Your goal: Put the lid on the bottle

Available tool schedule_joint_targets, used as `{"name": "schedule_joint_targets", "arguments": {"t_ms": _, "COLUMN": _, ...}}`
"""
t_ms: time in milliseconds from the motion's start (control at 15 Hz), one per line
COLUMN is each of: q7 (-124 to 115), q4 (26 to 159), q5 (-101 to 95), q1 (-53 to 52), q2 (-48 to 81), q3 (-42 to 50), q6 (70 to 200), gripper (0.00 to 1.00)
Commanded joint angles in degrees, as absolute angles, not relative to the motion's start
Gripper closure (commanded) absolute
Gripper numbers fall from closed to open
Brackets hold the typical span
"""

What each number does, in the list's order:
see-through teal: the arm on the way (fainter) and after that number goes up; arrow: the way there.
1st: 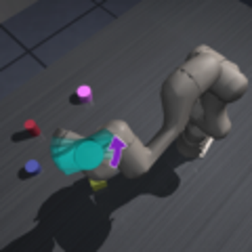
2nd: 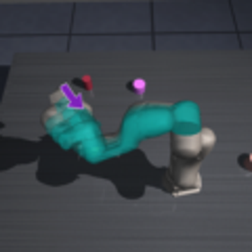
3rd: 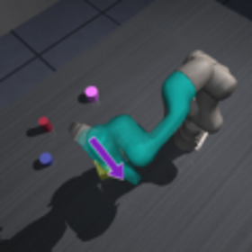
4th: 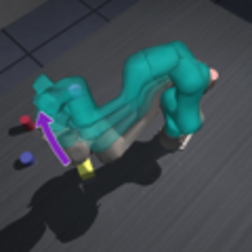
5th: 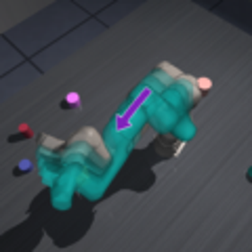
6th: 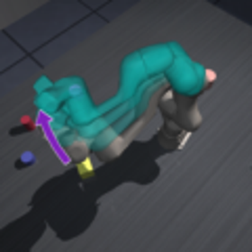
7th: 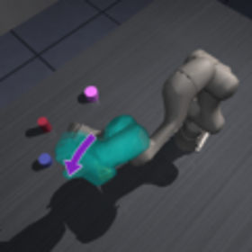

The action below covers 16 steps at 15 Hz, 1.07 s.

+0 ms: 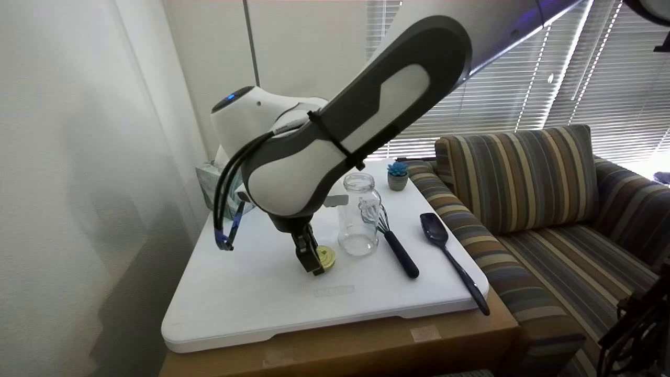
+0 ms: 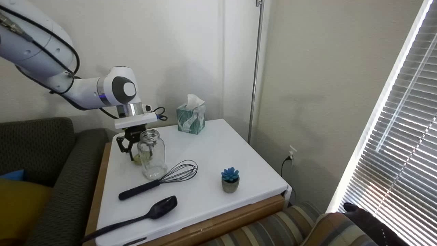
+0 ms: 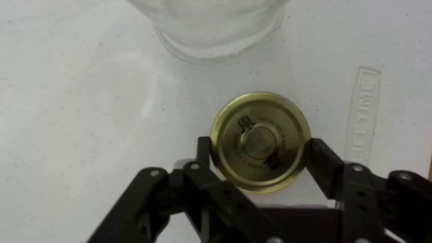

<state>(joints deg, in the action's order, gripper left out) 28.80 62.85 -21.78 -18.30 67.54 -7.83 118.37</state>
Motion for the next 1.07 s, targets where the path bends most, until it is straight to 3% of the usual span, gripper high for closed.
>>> {"name": "schedule_joint_targets", "arguments": {"t_ms": 0, "q7": 30.41, "q4": 64.41, "q5": -22.58, "q1": -17.59, "q2": 64.70, "q3": -7.87, "q6": 119.91, "gripper": 0.53}}
{"name": "schedule_joint_targets", "arguments": {"t_ms": 1000, "q7": 35.37, "q4": 62.90, "q5": -23.82, "q1": -19.99, "q2": 50.80, "q3": -6.50, "q6": 113.27, "gripper": 0.53}}
